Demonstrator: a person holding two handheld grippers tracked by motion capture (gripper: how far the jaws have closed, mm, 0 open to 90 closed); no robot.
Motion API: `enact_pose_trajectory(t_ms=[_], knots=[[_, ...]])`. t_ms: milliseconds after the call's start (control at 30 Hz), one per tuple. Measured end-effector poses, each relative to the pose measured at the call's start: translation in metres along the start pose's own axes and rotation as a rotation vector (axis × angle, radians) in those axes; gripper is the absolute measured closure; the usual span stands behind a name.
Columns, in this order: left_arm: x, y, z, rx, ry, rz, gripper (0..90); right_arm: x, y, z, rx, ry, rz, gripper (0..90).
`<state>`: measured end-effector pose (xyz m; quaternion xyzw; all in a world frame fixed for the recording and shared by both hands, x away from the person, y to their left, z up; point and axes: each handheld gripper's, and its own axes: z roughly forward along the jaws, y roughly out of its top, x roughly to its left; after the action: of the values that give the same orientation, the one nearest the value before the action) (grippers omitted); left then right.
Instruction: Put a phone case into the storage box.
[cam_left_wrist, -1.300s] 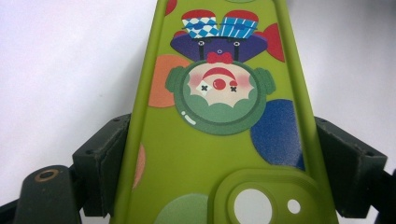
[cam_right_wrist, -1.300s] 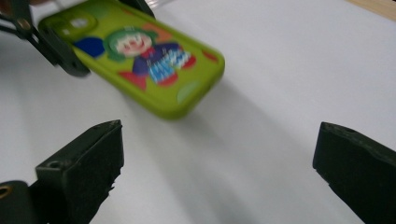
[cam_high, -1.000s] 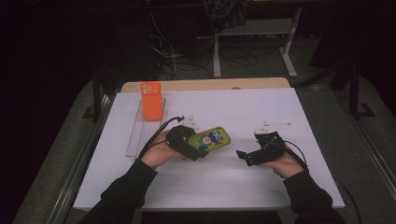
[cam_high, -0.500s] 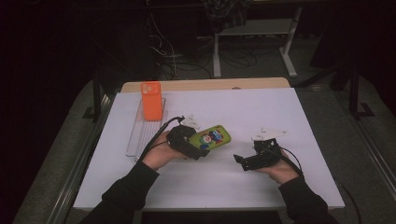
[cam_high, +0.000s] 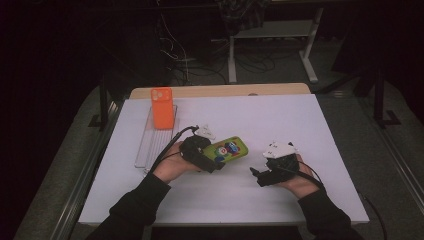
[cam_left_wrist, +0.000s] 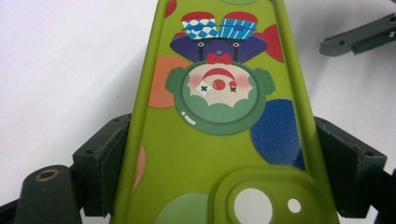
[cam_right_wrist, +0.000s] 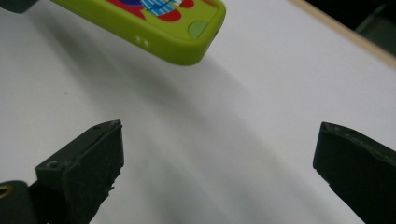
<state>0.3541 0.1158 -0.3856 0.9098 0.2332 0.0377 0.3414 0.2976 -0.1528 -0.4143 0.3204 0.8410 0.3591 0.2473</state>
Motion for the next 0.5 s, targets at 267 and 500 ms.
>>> enact_pose_trajectory(t_ms=[267,500], knots=[[0.0,0.0,0.001,-0.013,-0.007,-0.01,15.2,0.006,0.002,-0.004,-0.04,-0.065,-0.109,0.8],[0.001,0.0,0.001,-0.002,-0.006,0.015,15.2,0.013,0.003,-0.004,-0.045,-0.117,-0.229,0.8]])
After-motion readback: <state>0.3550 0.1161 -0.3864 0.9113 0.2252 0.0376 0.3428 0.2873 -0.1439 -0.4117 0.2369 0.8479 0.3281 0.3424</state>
